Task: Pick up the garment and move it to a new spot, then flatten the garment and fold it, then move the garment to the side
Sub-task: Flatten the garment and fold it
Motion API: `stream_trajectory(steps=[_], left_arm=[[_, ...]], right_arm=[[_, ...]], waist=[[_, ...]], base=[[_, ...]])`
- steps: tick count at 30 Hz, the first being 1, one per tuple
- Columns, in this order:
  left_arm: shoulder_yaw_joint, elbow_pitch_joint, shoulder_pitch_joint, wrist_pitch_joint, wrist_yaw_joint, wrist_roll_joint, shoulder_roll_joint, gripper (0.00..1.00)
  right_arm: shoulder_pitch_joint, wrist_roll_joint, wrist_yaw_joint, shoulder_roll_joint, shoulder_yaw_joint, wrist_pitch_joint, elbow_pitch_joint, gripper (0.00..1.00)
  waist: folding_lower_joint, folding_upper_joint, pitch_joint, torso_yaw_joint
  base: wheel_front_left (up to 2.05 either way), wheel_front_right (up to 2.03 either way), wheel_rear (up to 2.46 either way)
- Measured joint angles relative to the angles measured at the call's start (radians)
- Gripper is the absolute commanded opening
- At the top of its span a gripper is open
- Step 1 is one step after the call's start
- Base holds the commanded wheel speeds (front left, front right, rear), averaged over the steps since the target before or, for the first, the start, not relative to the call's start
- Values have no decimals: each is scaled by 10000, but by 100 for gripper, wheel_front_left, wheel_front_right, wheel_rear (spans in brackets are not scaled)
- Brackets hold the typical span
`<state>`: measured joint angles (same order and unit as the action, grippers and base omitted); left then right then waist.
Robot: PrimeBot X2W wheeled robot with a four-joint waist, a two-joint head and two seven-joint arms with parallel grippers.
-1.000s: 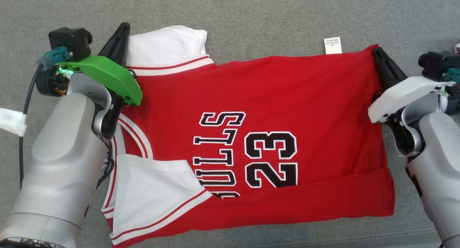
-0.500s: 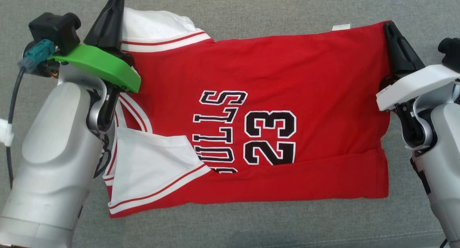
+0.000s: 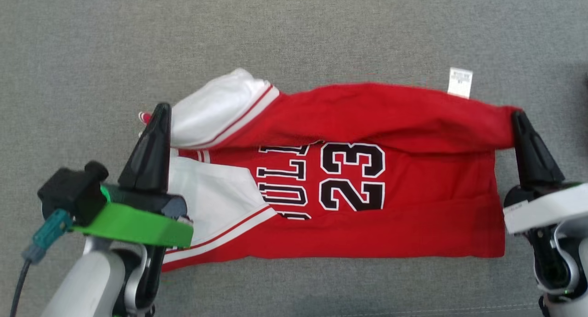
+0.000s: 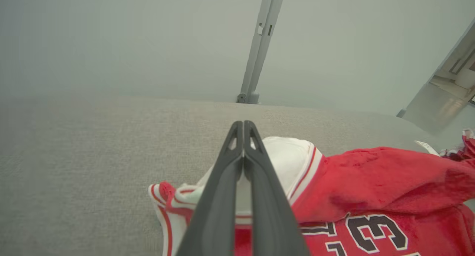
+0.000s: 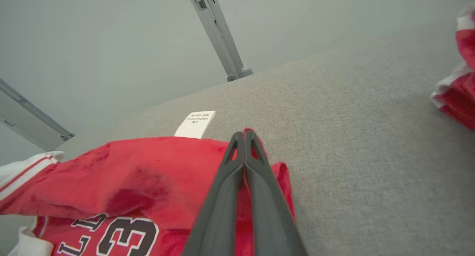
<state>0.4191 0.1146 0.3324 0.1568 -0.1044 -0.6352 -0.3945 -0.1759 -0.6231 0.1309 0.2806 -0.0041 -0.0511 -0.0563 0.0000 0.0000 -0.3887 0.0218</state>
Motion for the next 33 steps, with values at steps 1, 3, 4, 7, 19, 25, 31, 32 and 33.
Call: stream_trajectory(steps=[1,3,4,7,19,25,31,32,33], left_arm=[[-17,343,-404,-65,-165,-69,-59,0],[-50,763,-1101,-155,-408,-198,-121,0],[-31,869,-1401,-199,-476,-364,-121,0],[-12,811,-2126,-238,-621,-644,-82,0],[65,-1252,-2338,299,-217,-1204,472,100],[-401,-1250,-2098,924,-320,-493,773,100],[-1553,-477,-2032,1014,-497,677,1384,100],[-1735,-397,-2034,1014,-479,865,1461,100],[-1925,-313,-2036,1014,-447,1032,1530,100]], right_arm=[[341,0,0,-123,-98,90,-184,0],[994,4,-2,-341,-272,236,-389,0],[1270,36,0,-408,-318,265,-451,0],[1799,222,0,-623,-424,293,-445,0],[1914,1110,-2,-834,224,-422,640,100],[1838,2038,-2,-857,159,-1569,410,100],[1640,2840,-2,-1101,-90,-1887,98,100],[1598,2899,-2,-1108,-128,-1898,100,100],[1538,2984,-2,-1118,-163,-1910,102,100]], waist=[[0,0,-13,16],[0,0,-35,69],[0,0,-52,92],[0,0,-100,109],[0,0,15,5],[0,0,330,-66],[0,0,822,-167],[0,0,893,-181],[0,0,962,-194]], base=[[0,0,0],[0,0,0],[0,0,0],[0,0,0],[0,0,0],[0,0,0],[0,0,0],[0,0,0],[0,0,0]])
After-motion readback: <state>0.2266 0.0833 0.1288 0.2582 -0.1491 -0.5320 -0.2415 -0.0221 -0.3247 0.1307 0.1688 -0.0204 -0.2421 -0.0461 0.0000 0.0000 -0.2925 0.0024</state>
